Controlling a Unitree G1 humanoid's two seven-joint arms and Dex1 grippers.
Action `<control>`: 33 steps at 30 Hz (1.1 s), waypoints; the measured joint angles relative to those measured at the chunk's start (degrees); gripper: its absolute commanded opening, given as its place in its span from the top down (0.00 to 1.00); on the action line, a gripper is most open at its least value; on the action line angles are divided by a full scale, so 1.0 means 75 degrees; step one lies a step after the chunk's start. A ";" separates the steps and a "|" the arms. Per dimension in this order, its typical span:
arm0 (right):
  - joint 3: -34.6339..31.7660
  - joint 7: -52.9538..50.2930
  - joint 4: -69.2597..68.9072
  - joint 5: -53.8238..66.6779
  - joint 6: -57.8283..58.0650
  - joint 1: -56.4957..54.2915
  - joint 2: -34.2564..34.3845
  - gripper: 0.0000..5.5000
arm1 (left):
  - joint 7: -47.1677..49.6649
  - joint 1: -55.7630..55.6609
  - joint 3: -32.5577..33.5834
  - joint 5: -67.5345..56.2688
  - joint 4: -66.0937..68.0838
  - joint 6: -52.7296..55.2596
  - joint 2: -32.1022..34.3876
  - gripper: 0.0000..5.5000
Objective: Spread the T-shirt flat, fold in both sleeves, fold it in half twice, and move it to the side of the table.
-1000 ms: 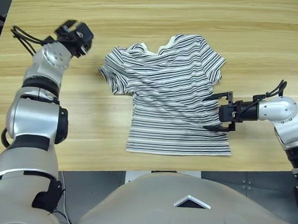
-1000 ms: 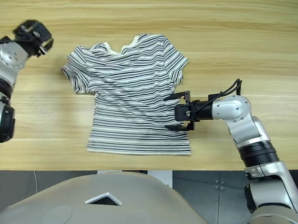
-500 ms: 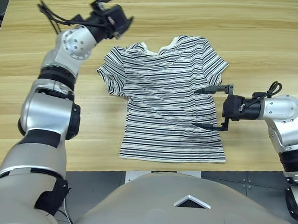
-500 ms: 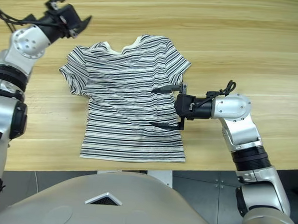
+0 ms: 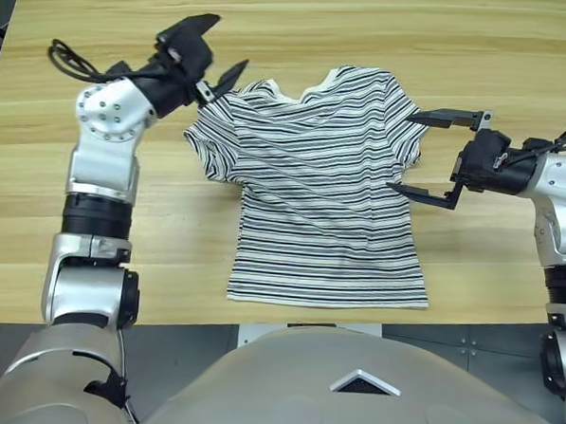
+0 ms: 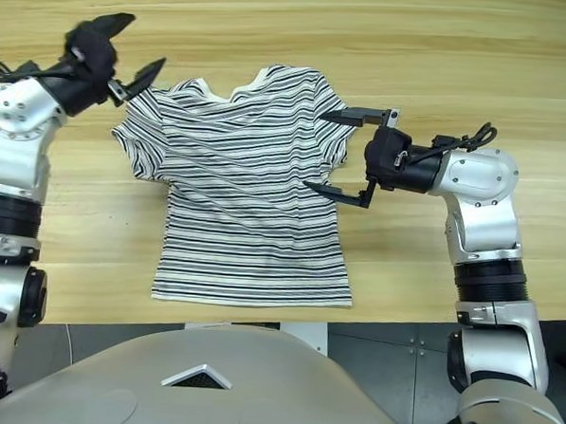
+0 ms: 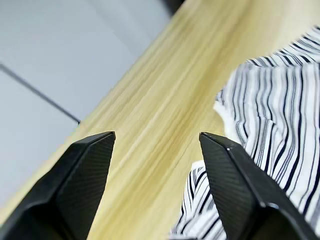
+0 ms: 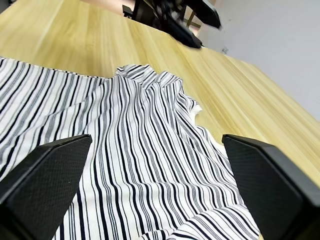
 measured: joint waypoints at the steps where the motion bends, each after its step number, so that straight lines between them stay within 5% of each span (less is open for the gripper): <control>1: -0.0005 -0.0045 0.0088 -0.0009 -0.0065 -0.0007 0.0034 0.13 | -0.0007 0.0166 0.0267 -0.0418 -0.0405 0.0921 0.0021 0.43; 9: -0.0119 -0.0391 0.0550 -0.0380 -0.0537 -0.0030 0.0264 0.13 | 0.0215 0.1276 0.1105 -0.1817 -0.0131 0.5581 -0.0075 0.43; 18: -0.0183 -0.0396 0.0562 -0.0527 -0.0602 -0.0012 0.0293 0.13 | 0.0504 0.0044 0.1655 -0.1779 0.2719 0.4696 -0.0298 0.43; 29: -0.0186 -0.0444 0.0667 -0.0828 -0.0653 -0.0014 0.0292 0.13 | -0.0046 0.0111 0.1544 -0.1971 0.2331 0.4995 -0.0766 0.43; 33: -0.0187 -0.0467 0.0703 -0.0887 -0.0655 -0.0014 0.0292 0.12 | 0.0015 0.0102 0.1547 -0.1962 0.2352 0.5006 -0.0791 0.53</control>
